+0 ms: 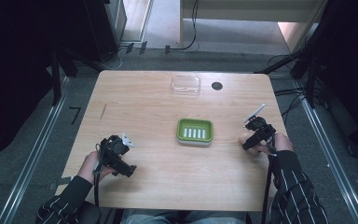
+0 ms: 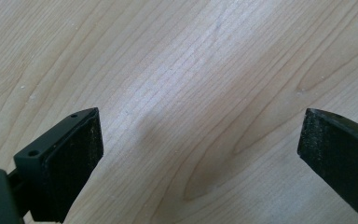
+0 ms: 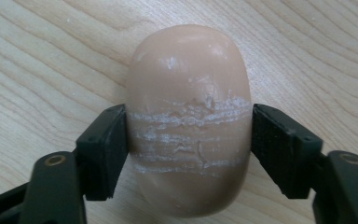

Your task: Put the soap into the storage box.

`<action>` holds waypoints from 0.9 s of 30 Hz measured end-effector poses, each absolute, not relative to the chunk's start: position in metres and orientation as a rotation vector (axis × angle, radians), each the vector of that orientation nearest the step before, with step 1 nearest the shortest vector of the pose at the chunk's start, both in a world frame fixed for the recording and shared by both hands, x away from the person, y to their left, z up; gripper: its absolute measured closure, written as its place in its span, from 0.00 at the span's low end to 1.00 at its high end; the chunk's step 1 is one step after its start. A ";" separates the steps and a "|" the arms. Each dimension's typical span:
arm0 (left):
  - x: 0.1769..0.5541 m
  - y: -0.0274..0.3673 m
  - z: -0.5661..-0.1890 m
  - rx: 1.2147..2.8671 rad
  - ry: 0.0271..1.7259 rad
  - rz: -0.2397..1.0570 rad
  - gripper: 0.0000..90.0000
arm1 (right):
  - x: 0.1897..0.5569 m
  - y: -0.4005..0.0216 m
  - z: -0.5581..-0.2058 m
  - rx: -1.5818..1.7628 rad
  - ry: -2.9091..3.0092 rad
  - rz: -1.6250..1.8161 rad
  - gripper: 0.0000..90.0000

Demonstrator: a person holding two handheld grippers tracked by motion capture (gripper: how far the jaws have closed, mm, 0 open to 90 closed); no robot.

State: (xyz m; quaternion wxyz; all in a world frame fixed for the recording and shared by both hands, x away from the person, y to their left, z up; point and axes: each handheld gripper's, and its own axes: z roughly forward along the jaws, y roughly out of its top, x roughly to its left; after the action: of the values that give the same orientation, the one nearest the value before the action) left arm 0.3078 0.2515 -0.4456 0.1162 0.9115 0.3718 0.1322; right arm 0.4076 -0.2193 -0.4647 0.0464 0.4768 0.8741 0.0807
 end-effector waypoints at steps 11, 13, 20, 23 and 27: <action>0.308 0.251 -0.446 2.662 1.092 0.392 0.01 | 0.407 -0.217 -0.465 1.432 2.659 0.234 0.37; 0.308 0.252 -0.446 2.662 1.093 0.392 0.01 | 0.406 -0.216 -0.464 1.425 2.666 0.235 0.37; 0.308 0.252 -0.445 2.660 1.092 0.391 0.01 | 0.403 -0.213 -0.458 1.407 2.666 0.242 0.37; 0.307 0.252 -0.445 2.663 1.092 0.392 0.01 | 0.402 -0.212 -0.457 1.401 2.670 0.245 0.37; 0.307 0.252 -0.445 2.664 1.089 0.389 0.01 | 0.400 -0.210 -0.454 1.388 2.675 0.241 0.37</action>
State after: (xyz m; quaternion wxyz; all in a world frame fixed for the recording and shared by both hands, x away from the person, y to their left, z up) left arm 0.3074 0.2516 -0.4450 0.1182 0.9109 0.3724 0.1330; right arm 0.4004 -0.2101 -0.4542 0.0590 0.4582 0.8833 0.0797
